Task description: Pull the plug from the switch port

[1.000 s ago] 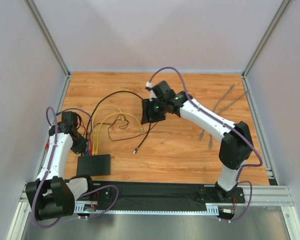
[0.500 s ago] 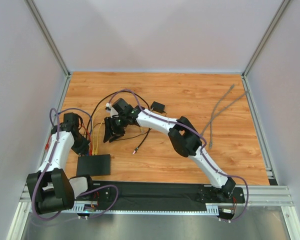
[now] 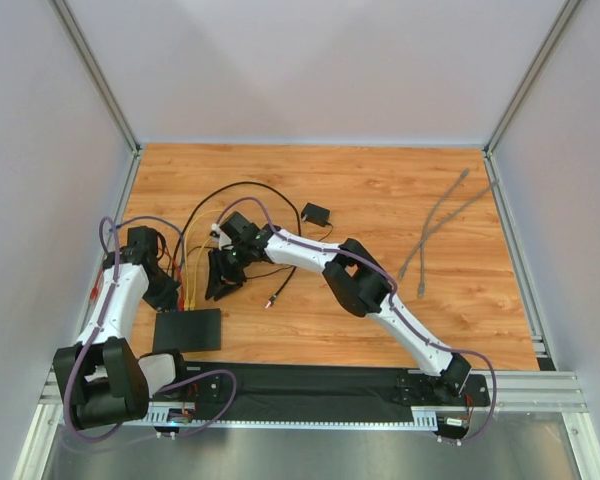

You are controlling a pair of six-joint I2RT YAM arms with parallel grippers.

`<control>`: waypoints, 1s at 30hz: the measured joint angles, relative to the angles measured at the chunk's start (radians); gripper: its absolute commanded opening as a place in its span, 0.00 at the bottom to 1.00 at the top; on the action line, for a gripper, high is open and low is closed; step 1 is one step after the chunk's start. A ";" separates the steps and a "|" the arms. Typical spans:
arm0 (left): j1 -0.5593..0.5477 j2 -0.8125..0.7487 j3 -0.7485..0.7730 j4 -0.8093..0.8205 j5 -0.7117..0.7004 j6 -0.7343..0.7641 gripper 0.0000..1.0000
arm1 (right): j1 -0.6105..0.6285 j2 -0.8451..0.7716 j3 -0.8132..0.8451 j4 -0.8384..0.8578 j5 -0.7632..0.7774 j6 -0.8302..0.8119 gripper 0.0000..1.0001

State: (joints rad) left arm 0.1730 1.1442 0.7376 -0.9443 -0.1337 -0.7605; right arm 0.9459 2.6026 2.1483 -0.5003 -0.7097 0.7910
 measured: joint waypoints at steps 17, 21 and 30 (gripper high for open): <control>0.000 -0.020 0.000 -0.002 0.003 -0.002 0.00 | 0.033 -0.050 -0.130 0.093 -0.117 0.039 0.30; 0.000 -0.019 -0.005 -0.005 0.029 -0.014 0.00 | 0.033 -0.018 -0.053 0.136 -0.146 0.074 0.30; 0.001 0.006 -0.057 -0.005 0.080 -0.041 0.00 | 0.036 0.050 -0.040 0.237 -0.180 0.124 0.32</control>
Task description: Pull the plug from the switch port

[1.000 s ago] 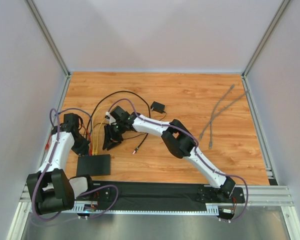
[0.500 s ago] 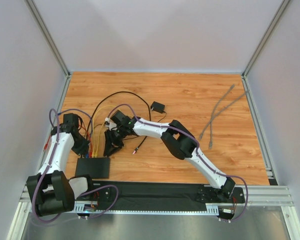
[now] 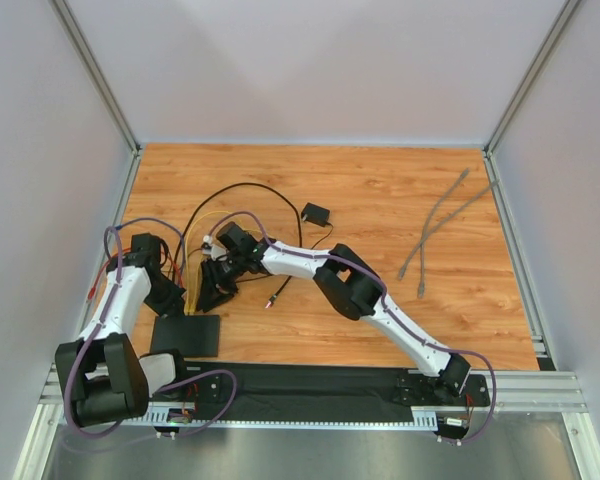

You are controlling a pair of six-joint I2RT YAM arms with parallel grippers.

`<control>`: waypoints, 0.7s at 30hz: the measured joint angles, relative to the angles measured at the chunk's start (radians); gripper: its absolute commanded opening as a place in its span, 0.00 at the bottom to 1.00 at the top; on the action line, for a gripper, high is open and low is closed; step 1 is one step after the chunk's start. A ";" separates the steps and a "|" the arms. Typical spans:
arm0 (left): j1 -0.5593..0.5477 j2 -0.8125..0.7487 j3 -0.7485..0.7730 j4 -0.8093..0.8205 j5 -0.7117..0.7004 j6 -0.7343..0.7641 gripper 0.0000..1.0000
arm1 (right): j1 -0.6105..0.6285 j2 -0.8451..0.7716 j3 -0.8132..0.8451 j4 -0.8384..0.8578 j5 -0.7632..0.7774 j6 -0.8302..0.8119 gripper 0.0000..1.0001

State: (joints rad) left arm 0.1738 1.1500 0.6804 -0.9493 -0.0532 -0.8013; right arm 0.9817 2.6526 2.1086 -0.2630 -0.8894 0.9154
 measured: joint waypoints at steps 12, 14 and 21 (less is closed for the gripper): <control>0.042 0.088 -0.003 -0.027 0.056 -0.026 0.00 | 0.011 0.048 0.020 0.069 -0.056 0.032 0.33; 0.050 0.092 -0.003 -0.032 0.069 -0.028 0.00 | 0.012 0.054 0.025 0.073 -0.061 0.032 0.33; 0.058 0.092 -0.005 -0.043 0.082 -0.048 0.00 | 0.018 0.082 0.062 0.093 -0.077 0.055 0.30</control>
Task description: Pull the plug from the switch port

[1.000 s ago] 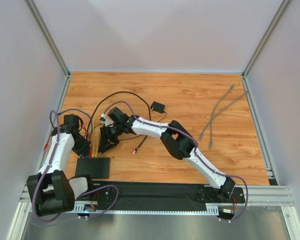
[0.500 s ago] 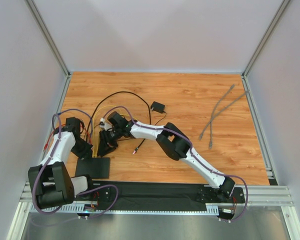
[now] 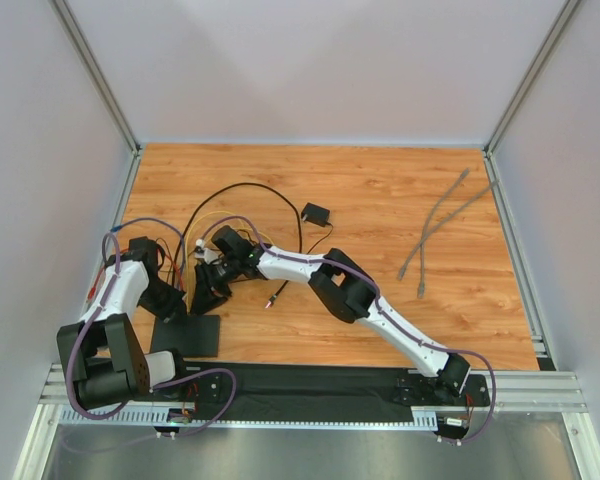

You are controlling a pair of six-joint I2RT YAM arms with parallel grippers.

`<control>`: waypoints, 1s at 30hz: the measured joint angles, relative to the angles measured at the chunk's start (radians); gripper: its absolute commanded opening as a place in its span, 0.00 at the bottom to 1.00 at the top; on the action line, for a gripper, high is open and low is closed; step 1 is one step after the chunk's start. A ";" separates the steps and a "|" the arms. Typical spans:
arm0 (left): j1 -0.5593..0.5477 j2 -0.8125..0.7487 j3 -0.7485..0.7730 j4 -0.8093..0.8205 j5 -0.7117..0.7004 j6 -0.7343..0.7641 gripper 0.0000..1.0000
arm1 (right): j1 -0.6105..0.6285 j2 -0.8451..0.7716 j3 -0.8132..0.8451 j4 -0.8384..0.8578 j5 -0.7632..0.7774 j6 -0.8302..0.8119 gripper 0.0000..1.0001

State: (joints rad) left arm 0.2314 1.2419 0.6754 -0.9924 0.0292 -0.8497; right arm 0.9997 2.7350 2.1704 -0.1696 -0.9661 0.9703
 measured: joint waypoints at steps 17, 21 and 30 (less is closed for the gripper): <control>0.000 0.000 -0.003 -0.039 -0.015 -0.028 0.00 | 0.008 0.029 -0.013 0.167 -0.002 0.099 0.00; 0.000 0.000 -0.003 -0.049 -0.016 -0.032 0.00 | 0.006 0.021 -0.056 0.241 0.000 0.142 0.00; 0.005 0.077 0.020 -0.116 -0.054 -0.044 0.00 | 0.005 -0.033 -0.173 0.363 0.119 0.211 0.00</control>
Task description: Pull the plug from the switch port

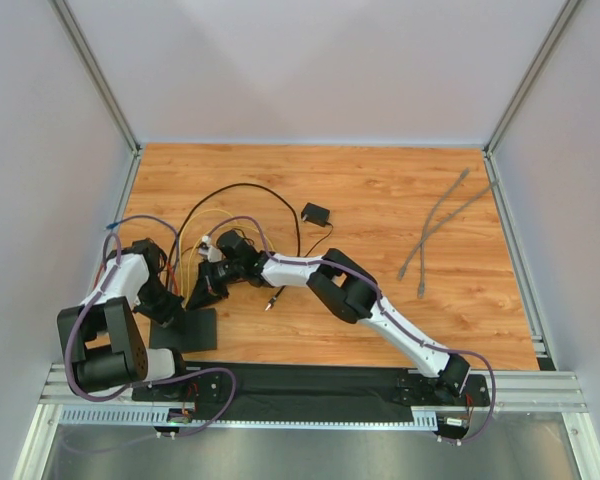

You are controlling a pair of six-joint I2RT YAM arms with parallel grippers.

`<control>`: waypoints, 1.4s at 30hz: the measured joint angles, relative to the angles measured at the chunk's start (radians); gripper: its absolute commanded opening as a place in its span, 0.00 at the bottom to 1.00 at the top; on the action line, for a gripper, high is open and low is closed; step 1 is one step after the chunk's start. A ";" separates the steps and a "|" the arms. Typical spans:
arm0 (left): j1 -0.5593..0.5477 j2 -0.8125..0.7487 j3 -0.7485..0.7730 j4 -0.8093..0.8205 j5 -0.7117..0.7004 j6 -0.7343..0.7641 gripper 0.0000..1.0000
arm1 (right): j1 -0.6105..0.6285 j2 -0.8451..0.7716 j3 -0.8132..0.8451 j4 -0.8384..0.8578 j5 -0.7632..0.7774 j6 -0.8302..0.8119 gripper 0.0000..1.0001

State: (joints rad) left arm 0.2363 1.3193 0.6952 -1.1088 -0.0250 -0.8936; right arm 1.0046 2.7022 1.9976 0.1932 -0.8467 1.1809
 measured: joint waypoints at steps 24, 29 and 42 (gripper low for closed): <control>0.002 0.023 0.010 -0.006 -0.002 -0.018 0.00 | -0.021 -0.029 0.109 -0.344 0.124 -0.205 0.00; 0.002 0.021 0.010 -0.006 -0.002 -0.015 0.00 | -0.048 -0.039 0.124 -0.398 0.136 -0.263 0.00; 0.002 -0.249 0.045 -0.006 -0.015 0.048 0.00 | -0.124 -0.540 0.048 -0.766 0.179 -0.448 0.00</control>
State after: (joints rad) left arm 0.2382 1.0706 0.7406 -1.1145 -0.0399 -0.8452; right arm 0.8806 2.1624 2.0460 -0.5728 -0.6674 0.7330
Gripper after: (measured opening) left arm 0.003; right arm 0.033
